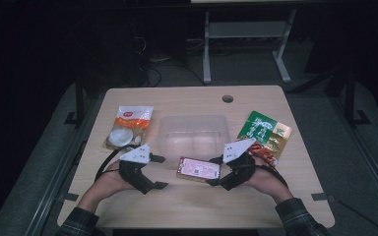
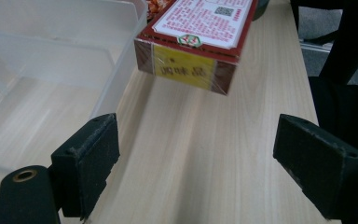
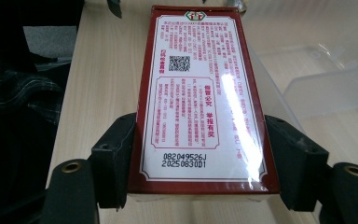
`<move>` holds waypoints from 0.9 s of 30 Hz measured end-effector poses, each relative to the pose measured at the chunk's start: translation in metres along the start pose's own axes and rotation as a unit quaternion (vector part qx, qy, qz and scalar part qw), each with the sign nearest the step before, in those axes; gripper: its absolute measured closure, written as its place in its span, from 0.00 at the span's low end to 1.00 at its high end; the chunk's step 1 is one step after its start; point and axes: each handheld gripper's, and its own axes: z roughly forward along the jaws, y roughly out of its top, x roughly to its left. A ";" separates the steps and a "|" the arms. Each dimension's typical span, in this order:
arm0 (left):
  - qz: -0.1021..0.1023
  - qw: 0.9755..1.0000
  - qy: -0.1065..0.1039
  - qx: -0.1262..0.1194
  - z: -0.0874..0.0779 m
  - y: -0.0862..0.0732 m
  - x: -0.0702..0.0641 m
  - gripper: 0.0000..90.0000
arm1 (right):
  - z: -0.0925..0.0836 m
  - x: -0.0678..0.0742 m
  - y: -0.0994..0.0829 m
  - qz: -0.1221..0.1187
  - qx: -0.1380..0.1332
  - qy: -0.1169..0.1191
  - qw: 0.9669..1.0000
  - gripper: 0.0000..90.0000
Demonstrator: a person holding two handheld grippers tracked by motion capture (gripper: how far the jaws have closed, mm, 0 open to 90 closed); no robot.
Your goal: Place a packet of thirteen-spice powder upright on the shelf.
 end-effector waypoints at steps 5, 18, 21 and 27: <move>0.011 1.000 -0.014 -0.002 0.007 0.007 0.000 0.15 | 0.002 0.002 0.002 -0.013 -0.001 0.009 1.000 0.35; 0.025 0.998 -0.054 0.003 0.028 0.018 -0.010 0.15 | 0.009 0.007 0.005 -0.027 -0.004 0.035 0.999 0.35; 0.034 0.998 -0.054 0.005 0.031 0.019 -0.012 0.16 | 0.012 0.010 0.006 -0.030 -0.005 0.043 0.999 0.35; 0.036 0.998 -0.058 0.000 0.033 0.019 -0.013 0.20 | 0.013 0.010 0.006 -0.041 -0.006 0.048 0.998 0.35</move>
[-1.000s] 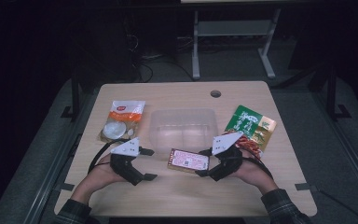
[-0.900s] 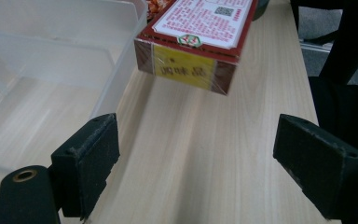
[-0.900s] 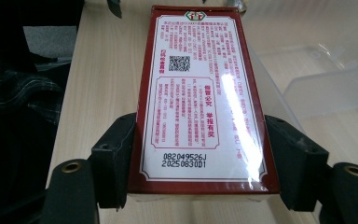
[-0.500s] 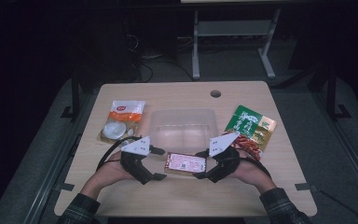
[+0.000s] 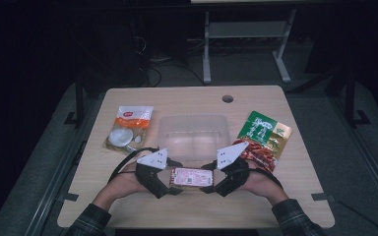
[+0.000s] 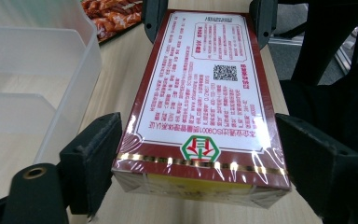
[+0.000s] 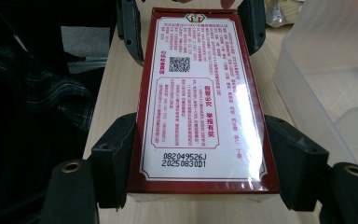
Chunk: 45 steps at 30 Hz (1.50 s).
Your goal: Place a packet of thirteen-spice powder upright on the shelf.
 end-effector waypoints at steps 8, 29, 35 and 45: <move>-0.002 1.000 -0.015 0.001 0.002 -0.001 0.001 0.26 | 0.001 0.003 0.001 0.012 -0.010 0.004 1.000 0.35; -0.024 1.000 -0.008 -0.005 -0.002 -0.006 0.004 0.35 | 0.001 0.000 -0.002 0.031 -0.014 -0.002 0.999 0.19; -0.038 0.999 0.006 -0.003 -0.007 -0.014 0.003 0.35 | -0.009 -0.001 -0.007 0.047 -0.018 -0.044 0.998 0.17; -0.047 0.999 0.026 -0.004 -0.019 -0.020 0.006 0.35 | -0.017 0.013 -0.029 0.092 -0.015 -0.104 0.990 0.16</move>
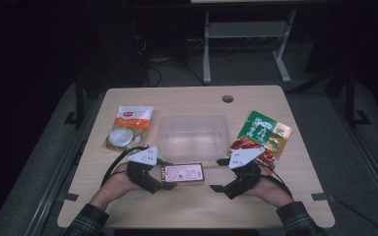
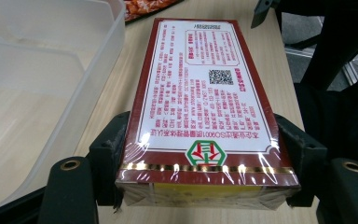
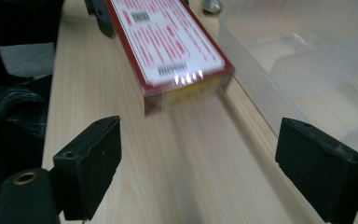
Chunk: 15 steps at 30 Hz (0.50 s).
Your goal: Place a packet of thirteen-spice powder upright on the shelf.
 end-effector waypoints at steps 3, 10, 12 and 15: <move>-0.008 1.000 0.001 -0.005 -0.003 -0.002 0.000 0.35 | 0.002 0.003 -0.013 0.024 0.025 -0.023 0.999 0.16; -0.009 1.000 0.004 -0.009 -0.005 0.000 0.005 0.35 | 0.000 0.008 -0.034 0.065 0.048 -0.078 0.994 0.16; -0.006 1.000 0.006 -0.006 -0.005 0.002 0.007 0.35 | -0.003 0.010 -0.040 0.076 0.048 -0.088 0.992 0.16; -0.010 1.000 0.009 -0.012 -0.006 0.006 0.011 0.35 | -0.007 0.014 -0.047 0.083 0.053 -0.094 0.991 0.15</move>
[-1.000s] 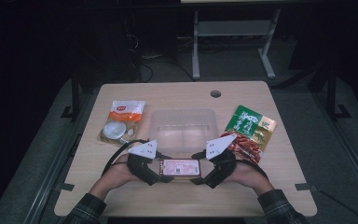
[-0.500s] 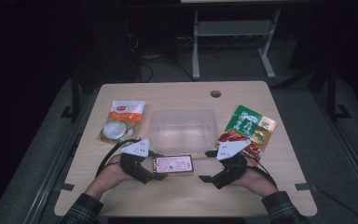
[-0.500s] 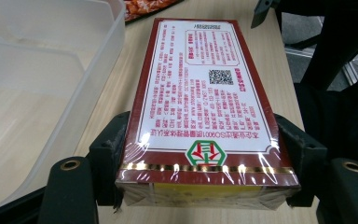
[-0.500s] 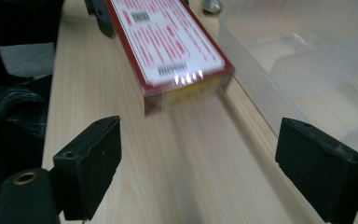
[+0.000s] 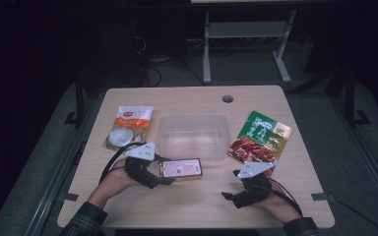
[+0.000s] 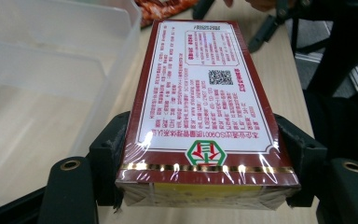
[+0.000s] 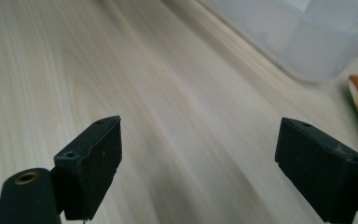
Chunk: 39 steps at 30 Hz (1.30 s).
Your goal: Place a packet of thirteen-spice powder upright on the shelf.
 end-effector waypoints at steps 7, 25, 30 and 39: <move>-0.005 1.000 0.017 -0.005 -0.004 0.011 0.011 0.35 | -0.013 0.001 -0.016 0.024 -0.004 -0.023 0.999 0.15; 0.008 0.999 0.035 0.004 0.008 0.055 0.046 0.35 | -0.010 0.008 -0.015 -0.004 -0.002 -0.016 1.000 0.15; 0.012 0.999 0.030 0.013 0.015 0.068 0.057 0.35 | -0.009 0.007 -0.014 -0.004 -0.005 -0.014 1.000 0.15; 0.025 0.998 0.032 0.043 0.025 0.094 0.072 0.35 | -0.009 0.008 -0.012 -0.008 -0.012 -0.008 1.000 0.15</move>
